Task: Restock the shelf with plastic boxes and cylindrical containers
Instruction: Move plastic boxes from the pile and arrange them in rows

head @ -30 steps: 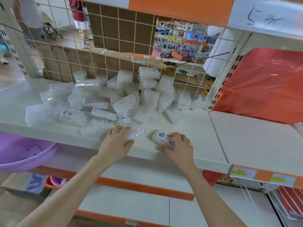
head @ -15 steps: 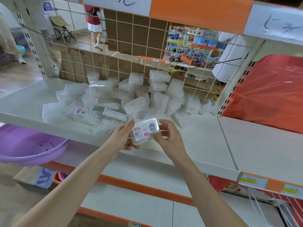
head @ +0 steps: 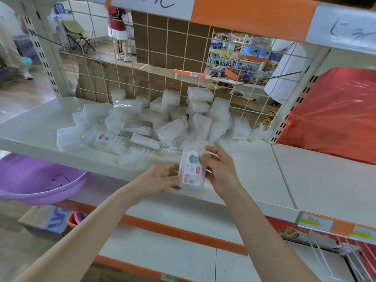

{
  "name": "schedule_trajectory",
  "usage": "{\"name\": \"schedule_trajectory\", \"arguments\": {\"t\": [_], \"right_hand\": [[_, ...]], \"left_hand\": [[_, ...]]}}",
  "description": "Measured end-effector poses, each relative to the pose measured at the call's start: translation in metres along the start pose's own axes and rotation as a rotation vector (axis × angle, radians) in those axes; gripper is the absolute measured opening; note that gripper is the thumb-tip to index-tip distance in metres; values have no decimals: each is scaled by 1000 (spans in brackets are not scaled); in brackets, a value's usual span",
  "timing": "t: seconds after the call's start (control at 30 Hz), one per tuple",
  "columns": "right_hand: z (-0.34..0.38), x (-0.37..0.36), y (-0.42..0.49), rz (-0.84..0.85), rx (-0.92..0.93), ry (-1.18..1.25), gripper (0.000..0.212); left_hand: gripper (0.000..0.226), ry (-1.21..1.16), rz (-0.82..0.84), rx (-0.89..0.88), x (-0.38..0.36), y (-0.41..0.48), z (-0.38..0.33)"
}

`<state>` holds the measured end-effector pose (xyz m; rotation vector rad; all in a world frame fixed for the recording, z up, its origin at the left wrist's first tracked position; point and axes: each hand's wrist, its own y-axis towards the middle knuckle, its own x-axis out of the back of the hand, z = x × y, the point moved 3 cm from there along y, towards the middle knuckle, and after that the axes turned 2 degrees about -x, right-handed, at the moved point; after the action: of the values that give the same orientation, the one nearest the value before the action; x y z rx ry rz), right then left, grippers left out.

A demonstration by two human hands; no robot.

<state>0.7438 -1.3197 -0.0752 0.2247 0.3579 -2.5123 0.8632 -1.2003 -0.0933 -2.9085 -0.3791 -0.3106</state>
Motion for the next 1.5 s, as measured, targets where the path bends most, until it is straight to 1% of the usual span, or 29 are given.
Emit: {"name": "schedule_trajectory", "arguments": {"t": [0.13,0.23,0.3,0.4,0.47,0.53,0.6,0.63,0.67,0.73,0.77,0.8,0.87,0.97,1.03,1.13,1.2,1.23,1.3,1.4,1.5], "right_hand": [[-3,-5,-1,38,1,-101,21],[-6,-9,-2,54,12,-132,21],[-8,-9,-3,44,65,-321,29],[-15,-15,-9,121,188,-689,54],[-22,-21,-12,159,296,-814,63],[-23,-24,-12,109,390,-880,63],[-20,-21,-10,66,431,-906,58],[-19,-19,-9,69,428,-912,57],[-19,-17,-8,89,425,-924,57],[-19,-14,-6,159,439,-975,58],[-19,-13,-5,192,452,-1000,59],[-20,-12,-4,216,462,-1015,59],[-20,-10,-3,237,467,-1018,58],[-22,-1,0,196,458,-1001,53],[-22,12,4,94,422,-1075,51],[-24,42,12,-101,257,-1323,53],[-26,57,14,-173,142,-1406,54],[-27,62,14,-189,107,-1396,54],[-29,67,15,-191,94,-1353,56],[-30,68,13,-194,121,-1350,55],[-26,72,11,-250,153,-1302,53]], "left_hand": [[32,-84,-83,-22,1,6,-6],[39,-146,-170,-8,3,9,-6],[44,-236,-254,15,5,11,-4],[49,-345,-374,17,6,13,-1],[48,-407,-406,7,3,13,1],[47,-430,-395,1,0,13,2],[53,-367,-385,-10,1,13,4],[58,-295,-389,-25,4,13,5],[66,-179,-397,-47,8,14,6],[78,193,-374,-100,16,15,5],[81,380,-325,-137,18,15,3],[82,519,-265,-172,18,16,2],[80,642,-195,-198,18,17,1],[79,673,-220,-188,18,21,1],[79,670,-256,-170,16,24,4],[77,667,-300,-135,11,30,11],[75,672,-325,-105,8,35,15],[74,669,-331,-92,5,38,17],[73,656,-335,-75,-1,43,21],[71,644,-348,-84,-10,47,24],[70,634,-361,-99,-17,50,22]]}}
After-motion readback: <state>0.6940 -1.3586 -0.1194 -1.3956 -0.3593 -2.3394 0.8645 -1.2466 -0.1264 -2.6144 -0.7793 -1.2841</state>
